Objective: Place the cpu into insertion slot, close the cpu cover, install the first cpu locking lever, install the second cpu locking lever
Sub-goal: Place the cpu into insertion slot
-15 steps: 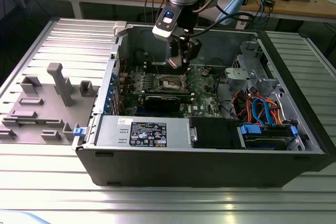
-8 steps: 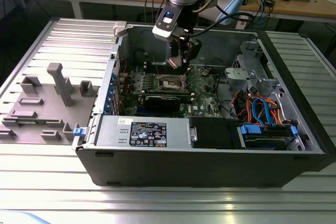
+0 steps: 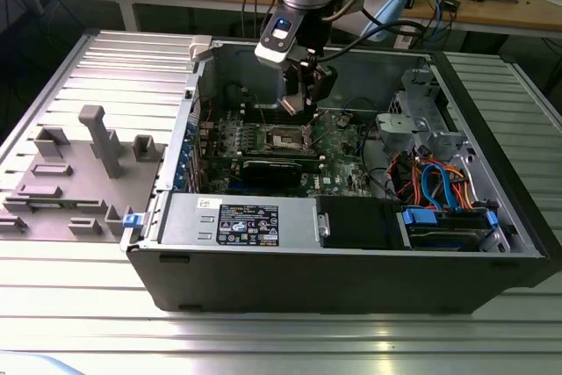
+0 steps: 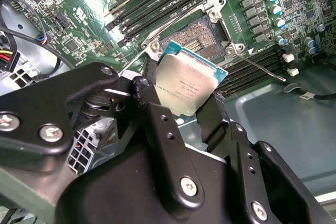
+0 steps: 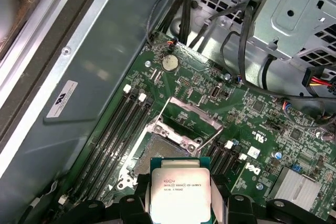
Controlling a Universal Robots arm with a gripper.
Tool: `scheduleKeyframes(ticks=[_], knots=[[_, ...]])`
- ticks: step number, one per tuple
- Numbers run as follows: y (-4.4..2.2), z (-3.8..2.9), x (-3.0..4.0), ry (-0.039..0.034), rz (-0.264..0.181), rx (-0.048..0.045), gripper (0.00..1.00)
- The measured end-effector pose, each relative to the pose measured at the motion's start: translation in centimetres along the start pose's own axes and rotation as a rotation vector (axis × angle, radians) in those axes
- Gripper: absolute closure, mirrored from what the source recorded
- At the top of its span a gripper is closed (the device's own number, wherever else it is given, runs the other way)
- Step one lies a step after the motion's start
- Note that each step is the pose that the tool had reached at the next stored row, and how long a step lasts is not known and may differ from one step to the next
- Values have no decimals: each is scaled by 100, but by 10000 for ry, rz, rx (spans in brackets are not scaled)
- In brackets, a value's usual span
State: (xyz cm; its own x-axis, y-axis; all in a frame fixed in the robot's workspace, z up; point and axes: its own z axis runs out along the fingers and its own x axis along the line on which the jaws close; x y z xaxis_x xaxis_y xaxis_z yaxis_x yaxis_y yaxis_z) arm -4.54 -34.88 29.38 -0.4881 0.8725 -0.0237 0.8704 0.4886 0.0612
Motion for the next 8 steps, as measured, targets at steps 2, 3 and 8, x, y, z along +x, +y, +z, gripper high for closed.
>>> scheduleKeyframes(ticks=[2,3,8], knots=[[3,4,-1,-17,186,8,46],[6,7,-2,-28,364,12,46],[-2,93,8,-53,766,22,46]])
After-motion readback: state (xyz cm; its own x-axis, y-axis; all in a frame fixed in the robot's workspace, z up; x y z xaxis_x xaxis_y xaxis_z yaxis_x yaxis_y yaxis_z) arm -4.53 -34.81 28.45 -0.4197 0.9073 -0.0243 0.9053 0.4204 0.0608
